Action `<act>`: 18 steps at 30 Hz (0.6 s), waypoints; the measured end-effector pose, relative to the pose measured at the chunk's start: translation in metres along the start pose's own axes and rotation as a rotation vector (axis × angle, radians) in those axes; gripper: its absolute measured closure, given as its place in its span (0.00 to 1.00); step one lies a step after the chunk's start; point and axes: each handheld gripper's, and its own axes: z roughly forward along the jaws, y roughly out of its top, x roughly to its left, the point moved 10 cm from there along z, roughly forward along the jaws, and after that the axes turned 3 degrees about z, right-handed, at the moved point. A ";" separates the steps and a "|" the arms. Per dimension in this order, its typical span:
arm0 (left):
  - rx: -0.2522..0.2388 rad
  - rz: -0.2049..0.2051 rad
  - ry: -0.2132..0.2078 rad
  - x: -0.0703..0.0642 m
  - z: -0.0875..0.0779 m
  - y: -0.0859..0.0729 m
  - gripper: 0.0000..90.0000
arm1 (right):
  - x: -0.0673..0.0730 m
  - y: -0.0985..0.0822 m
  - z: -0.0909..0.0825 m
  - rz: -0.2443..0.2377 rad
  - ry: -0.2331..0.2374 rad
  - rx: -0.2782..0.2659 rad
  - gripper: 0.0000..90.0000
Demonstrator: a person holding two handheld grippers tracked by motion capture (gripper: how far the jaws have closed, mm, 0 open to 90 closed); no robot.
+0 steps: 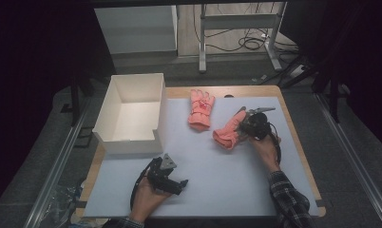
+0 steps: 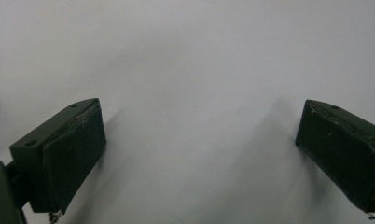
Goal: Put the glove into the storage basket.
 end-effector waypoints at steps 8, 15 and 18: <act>0.000 0.000 0.001 0.000 0.000 0.000 0.02 | 0.004 0.004 -0.015 -0.032 0.087 -0.025 0.97; 0.000 -0.004 0.000 0.000 0.000 0.000 0.02 | 0.015 0.007 -0.039 -0.079 0.170 -0.041 0.97; -0.001 -0.005 0.000 0.000 0.000 0.000 0.02 | 0.023 0.006 -0.049 -0.116 0.207 -0.043 0.97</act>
